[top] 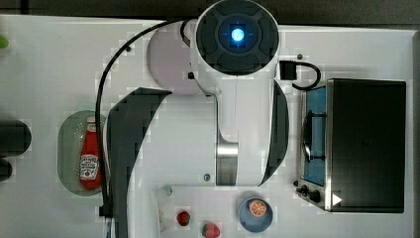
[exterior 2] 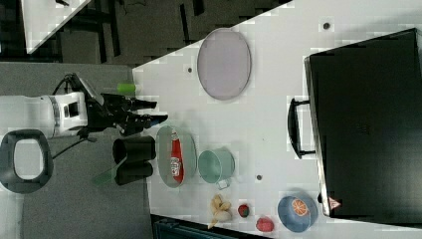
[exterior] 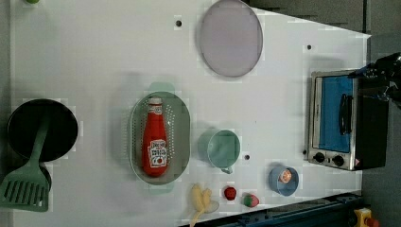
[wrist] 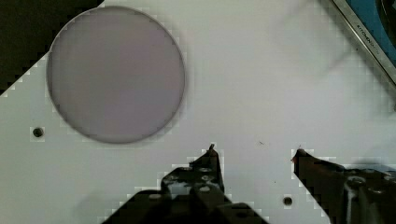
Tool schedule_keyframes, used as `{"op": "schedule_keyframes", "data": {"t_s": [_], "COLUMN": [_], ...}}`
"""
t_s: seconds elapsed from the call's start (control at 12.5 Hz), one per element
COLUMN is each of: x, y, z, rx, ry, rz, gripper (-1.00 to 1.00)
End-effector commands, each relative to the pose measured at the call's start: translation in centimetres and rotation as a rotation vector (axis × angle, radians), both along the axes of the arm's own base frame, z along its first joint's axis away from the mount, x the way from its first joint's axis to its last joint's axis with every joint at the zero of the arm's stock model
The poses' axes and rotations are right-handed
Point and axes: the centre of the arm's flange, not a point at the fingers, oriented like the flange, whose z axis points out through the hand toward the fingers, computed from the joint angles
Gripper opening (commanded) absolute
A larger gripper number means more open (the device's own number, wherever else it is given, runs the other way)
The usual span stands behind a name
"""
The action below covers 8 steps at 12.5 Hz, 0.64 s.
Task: Pick ketchup from strainer and place it on the table
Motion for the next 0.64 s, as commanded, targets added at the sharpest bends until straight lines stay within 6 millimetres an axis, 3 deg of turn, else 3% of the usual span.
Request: {"op": "schedule_keyframes", "data": {"t_s": [0.08,0.24,0.64], "x": [-8.9,-8.6,-8.5], "y": [0.1,2.7,14.3], "z": [5.6,4.9,2.2], "rx": [0.022,0.012,-0.022], "ry": [0.027,0.041,0.054], "rz": [-0.058,-0.008,0.212], "gripper": [0.59,0.99,1.00]}}
